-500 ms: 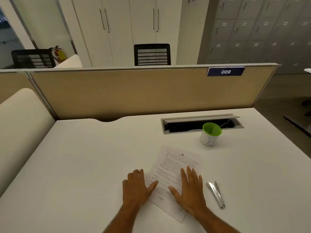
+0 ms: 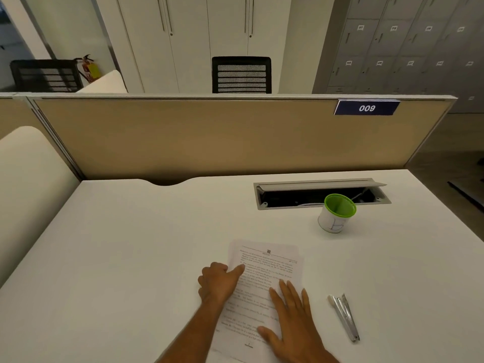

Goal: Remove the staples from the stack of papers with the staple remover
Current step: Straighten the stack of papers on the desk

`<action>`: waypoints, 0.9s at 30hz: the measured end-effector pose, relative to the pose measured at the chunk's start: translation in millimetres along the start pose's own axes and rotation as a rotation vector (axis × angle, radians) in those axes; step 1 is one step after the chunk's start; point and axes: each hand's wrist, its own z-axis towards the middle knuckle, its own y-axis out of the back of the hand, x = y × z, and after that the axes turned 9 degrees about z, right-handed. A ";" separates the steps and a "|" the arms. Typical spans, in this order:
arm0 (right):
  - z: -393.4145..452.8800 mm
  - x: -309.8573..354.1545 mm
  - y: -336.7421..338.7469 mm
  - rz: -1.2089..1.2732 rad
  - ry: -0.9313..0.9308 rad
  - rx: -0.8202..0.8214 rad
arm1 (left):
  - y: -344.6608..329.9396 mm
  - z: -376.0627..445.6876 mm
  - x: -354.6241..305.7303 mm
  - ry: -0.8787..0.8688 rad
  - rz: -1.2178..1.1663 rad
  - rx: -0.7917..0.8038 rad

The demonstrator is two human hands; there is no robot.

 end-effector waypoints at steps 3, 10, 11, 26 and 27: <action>-7.1 -2.6 -1.1 -0.015 0.064 -0.015 | 1.3 -3.2 8.5 -0.029 -0.181 0.023; -14.1 3.2 5.7 -0.102 0.062 0.097 | 10.9 -11.9 20.4 -0.103 -0.344 0.015; -15.5 5.1 5.6 -0.120 0.056 0.107 | 12.1 -12.2 22.2 -0.110 -0.374 0.031; 8.1 73.8 48.4 0.355 0.054 -0.418 | 20.6 -44.6 14.0 -0.326 -0.838 0.396; 11.1 78.9 52.8 0.355 0.060 -0.461 | 22.0 -47.3 12.5 -0.338 -0.871 0.426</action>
